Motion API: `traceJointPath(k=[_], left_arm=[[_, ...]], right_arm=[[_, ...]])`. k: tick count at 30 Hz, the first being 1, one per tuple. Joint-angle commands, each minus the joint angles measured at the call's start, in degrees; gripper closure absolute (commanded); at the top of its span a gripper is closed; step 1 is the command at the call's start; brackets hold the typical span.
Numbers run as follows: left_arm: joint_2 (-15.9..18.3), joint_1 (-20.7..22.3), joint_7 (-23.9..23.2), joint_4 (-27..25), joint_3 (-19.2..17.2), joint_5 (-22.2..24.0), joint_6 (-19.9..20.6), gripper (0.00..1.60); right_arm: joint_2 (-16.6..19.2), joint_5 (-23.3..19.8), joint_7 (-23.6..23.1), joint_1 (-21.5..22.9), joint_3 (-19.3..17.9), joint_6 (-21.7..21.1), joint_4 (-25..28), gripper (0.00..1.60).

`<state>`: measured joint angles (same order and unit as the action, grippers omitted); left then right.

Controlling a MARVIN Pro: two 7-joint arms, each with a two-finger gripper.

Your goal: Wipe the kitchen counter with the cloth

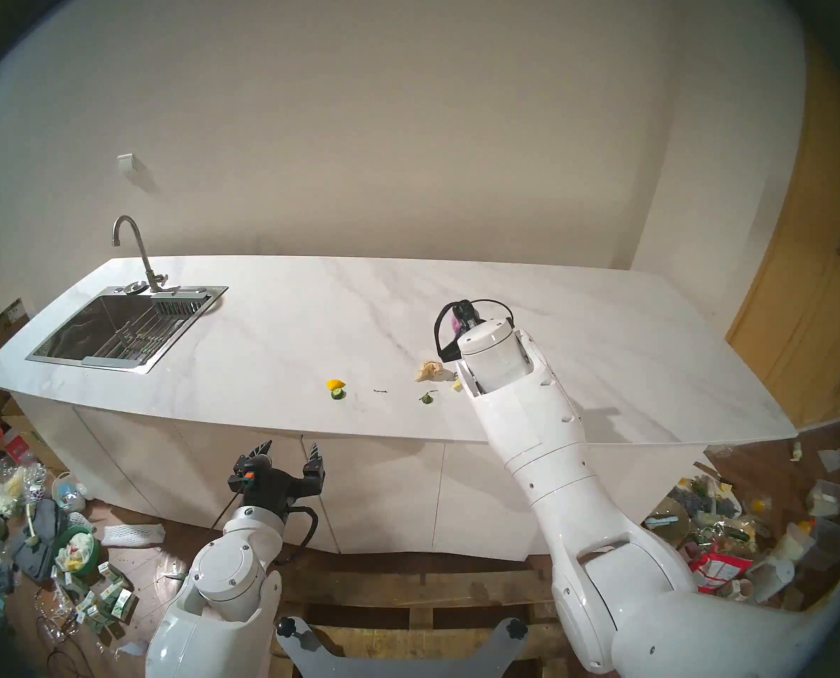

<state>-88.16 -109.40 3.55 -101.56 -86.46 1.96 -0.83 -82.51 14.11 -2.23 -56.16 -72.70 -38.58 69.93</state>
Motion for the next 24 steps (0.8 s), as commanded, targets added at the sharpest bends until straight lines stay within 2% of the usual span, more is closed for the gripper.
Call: traceJointPath(k=[1, 7, 13, 19, 21, 24], left_arm=[[-0.02, 0.35, -0.13, -1.5, 0.1, 0.03, -0.38, 0.0], [-0.01, 0.39, -0.1, -1.42, 0.11, 0.04, -0.39, 0.0], [0.0, 0.42, -0.07, -1.37, 0.13, 0.04, -0.39, 0.0], [0.03, 0.32, -0.09, -1.54, 0.14, 0.08, -0.38, 0.0], [0.04, 0.33, -0.08, -1.53, 0.14, 0.08, -0.38, 0.0], [0.05, 0.29, -0.1, -1.61, 0.14, 0.09, -0.36, 0.0]], right_arm=[[3.06, 2.25, -0.33, 6.42, 0.14, 3.19, -5.63, 1.6], [8.3, 3.62, -7.39, 8.51, 3.1, 3.57, -8.1, 1.6], [12.21, 7.66, -13.82, 9.09, 5.5, 4.91, -8.73, 1.6], [16.52, 11.42, -21.14, 6.76, 10.98, 7.74, -4.99, 1.6], [17.87, 13.55, -21.65, 5.61, 14.23, 9.85, -3.01, 1.6], [18.57, 14.82, -23.03, 4.75, 15.82, 11.94, -1.21, 1.6]])
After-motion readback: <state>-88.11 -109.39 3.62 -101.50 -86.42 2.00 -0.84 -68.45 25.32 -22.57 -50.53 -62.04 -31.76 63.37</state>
